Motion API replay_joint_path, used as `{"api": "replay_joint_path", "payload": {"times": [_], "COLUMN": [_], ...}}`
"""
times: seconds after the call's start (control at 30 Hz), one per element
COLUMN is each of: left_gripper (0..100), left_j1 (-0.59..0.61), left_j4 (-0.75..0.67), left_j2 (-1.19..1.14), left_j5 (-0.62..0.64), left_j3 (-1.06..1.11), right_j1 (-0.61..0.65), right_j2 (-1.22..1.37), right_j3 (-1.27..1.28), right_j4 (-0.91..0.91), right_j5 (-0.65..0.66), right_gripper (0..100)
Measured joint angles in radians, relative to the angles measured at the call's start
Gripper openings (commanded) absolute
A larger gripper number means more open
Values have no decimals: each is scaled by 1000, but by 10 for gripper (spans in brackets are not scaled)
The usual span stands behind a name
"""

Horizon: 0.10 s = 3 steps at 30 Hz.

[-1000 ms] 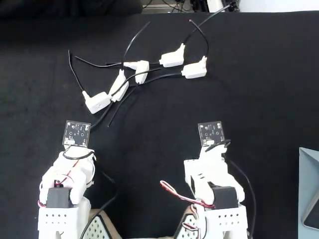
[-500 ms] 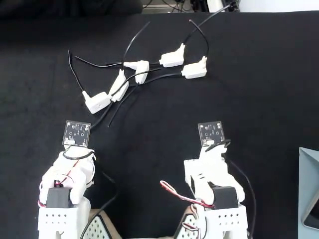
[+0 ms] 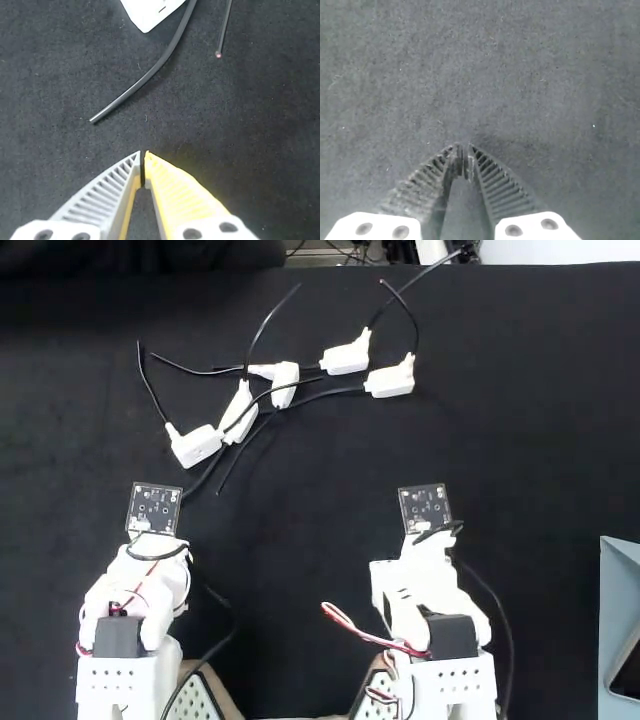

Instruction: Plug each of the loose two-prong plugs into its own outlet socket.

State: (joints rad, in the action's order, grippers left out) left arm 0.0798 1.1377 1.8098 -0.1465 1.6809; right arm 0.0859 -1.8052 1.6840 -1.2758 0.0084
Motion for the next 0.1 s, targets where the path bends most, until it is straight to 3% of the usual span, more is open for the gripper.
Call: {"api": "replay_joint_path", "payload": {"times": [0.1], "left_gripper": [30], "left_j1": [0], "left_j4": [0], "left_j2": [0], "left_j5": [0], "left_j3": [0], "right_j1": [0], "right_j2": [0], "right_j3": [0], "right_j4": [0], "right_j5": [0], "right_gripper": [13]}}
